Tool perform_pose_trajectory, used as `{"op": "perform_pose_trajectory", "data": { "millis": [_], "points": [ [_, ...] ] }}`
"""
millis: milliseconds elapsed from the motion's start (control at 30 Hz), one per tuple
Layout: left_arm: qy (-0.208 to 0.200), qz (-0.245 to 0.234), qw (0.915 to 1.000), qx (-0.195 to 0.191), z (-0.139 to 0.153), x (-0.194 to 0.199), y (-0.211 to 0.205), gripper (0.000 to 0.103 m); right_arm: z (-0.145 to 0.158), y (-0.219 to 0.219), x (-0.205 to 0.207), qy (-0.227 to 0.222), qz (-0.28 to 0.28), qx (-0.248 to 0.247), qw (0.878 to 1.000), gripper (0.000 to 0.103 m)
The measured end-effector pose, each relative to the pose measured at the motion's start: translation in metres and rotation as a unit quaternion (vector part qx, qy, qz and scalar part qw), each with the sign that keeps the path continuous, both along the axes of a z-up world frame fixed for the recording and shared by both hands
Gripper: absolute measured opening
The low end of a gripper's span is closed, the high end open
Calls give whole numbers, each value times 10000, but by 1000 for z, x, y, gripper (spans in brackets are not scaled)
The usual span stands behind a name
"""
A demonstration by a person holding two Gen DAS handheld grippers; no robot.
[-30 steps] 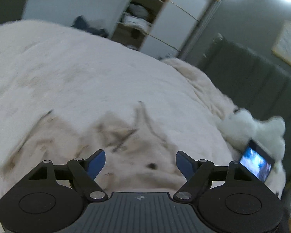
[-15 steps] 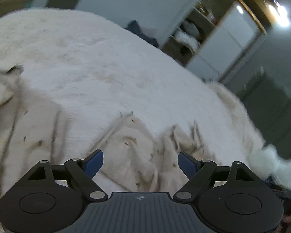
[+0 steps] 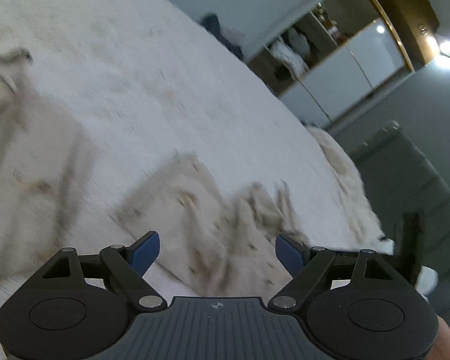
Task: Fold clothes
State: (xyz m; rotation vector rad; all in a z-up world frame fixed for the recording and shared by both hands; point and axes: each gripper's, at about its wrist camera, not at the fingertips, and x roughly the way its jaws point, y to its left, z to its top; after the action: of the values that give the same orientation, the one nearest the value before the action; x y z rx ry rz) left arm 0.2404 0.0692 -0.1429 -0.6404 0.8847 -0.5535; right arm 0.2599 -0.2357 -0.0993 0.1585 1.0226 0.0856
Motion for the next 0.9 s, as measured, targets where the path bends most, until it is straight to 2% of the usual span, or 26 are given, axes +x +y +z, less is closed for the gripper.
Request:
{"op": "perform_pose_trajectory", "data": {
  "millis": [100,167,233,300,367,400,467,500,533,600,667,700,733,767,800,833,900],
  "points": [
    [135,-450,9982,-381,-6,1,-11,79,32,-17,-9,-524,-403,-57,9978,2],
    [189,-723,9957,-547,-10,1,-19,79,61,-36,-19,-981,-779,-162,9920,2],
    [229,-1047,9929,-524,-11,-2,-30,79,80,-49,-30,-1289,-907,-352,9869,4],
    [157,-1404,9896,-272,-9,-13,-40,79,89,-60,-42,-1255,-825,-468,9876,13],
    [26,-1786,9839,95,-9,-23,-48,79,86,-60,-56,-1067,-737,-620,9896,28],
    [-31,-1947,9805,259,-9,-27,-51,79,84,-56,-70,-1031,-667,-821,9890,32],
    [-36,-2084,9770,455,-12,-33,-55,79,78,-46,-96,-1115,-536,-940,9879,45],
    [-25,-2137,9755,527,-14,-36,-56,79,74,-40,-114,-1180,-445,-984,9871,47],
    [26,-2157,9750,524,-17,-38,-57,79,72,-36,-122,-1203,-404,-951,9873,47],
    [218,-2166,9750,444,-27,-40,-58,79,53,-25,-169,-1309,-306,-672,9886,51],
    [443,-2024,9782,137,-37,-41,-56,79,37,-17,-190,-1341,-349,-493,9891,53],
    [574,-1940,9793,-57,-43,-42,-55,76,26,-13,-205,-1302,-333,-349,9903,53],
    [660,-1856,9802,-192,-47,-43,-54,59,22,-10,-208,-1276,-301,-292,9909,53],
    [678,-1774,9815,-235,-49,-44,-53,36,15,-7,-221,-1261,-251,-218,9915,53],
    [676,-1697,9829,-232,-50,-46,-53,26,12,-5,-229,-1267,-250,-218,9914,53],
    [641,-1632,9844,-152,-50,-49,-53,8,10,-4,-237,-1274,-248,-217,9913,53],
    [432,-1518,9873,202,-38,-58,-55,3,7,-2,-255,-1319,-221,-136,9909,53]
  ]
}}
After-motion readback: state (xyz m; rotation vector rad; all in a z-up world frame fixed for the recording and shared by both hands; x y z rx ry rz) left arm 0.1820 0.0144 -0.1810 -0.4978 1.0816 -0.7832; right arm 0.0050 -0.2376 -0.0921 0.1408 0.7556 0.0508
